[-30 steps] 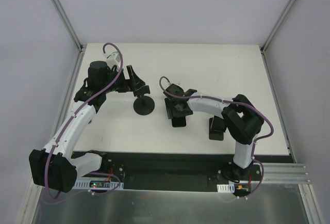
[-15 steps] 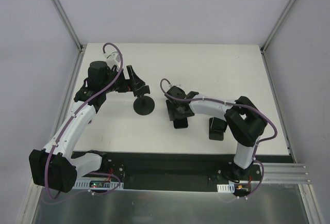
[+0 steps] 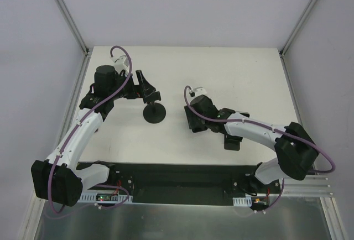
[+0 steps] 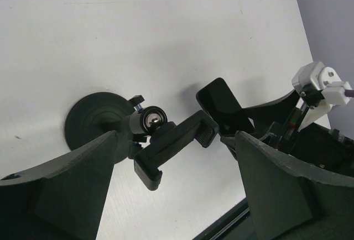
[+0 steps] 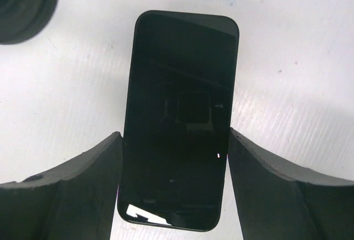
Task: Place the phone on the phone stand
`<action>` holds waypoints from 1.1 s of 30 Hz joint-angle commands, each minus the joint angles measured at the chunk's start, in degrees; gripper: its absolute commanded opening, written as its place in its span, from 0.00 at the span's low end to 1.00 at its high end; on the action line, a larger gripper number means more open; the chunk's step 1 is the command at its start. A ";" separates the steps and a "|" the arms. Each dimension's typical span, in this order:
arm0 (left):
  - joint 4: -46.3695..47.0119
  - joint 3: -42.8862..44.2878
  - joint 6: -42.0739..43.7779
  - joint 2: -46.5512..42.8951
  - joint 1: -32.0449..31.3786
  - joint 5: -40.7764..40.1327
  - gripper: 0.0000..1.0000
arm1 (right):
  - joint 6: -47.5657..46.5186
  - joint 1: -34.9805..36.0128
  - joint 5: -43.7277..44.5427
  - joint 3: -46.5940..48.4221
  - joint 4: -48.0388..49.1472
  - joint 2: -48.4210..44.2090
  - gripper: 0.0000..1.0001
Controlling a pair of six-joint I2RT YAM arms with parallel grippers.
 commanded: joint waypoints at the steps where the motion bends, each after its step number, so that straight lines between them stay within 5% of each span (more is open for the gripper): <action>1: 1.56 -0.02 -0.01 -1.71 -0.43 -0.75 0.85 | -1.89 0.30 1.49 0.11 5.38 -3.34 0.01; 12: 1.74 1.12 1.23 -2.24 -0.78 1.36 0.88 | -4.43 1.62 -0.53 -3.93 10.12 -8.60 0.01; 21: -5.12 12.19 -2.90 -1.01 -6.74 4.25 0.87 | -5.76 2.41 -2.03 -7.36 10.56 -18.44 0.01; 33: -12.68 23.17 -5.80 18.32 -17.39 13.82 0.91 | -11.11 3.99 -4.22 -10.44 10.13 -34.79 0.01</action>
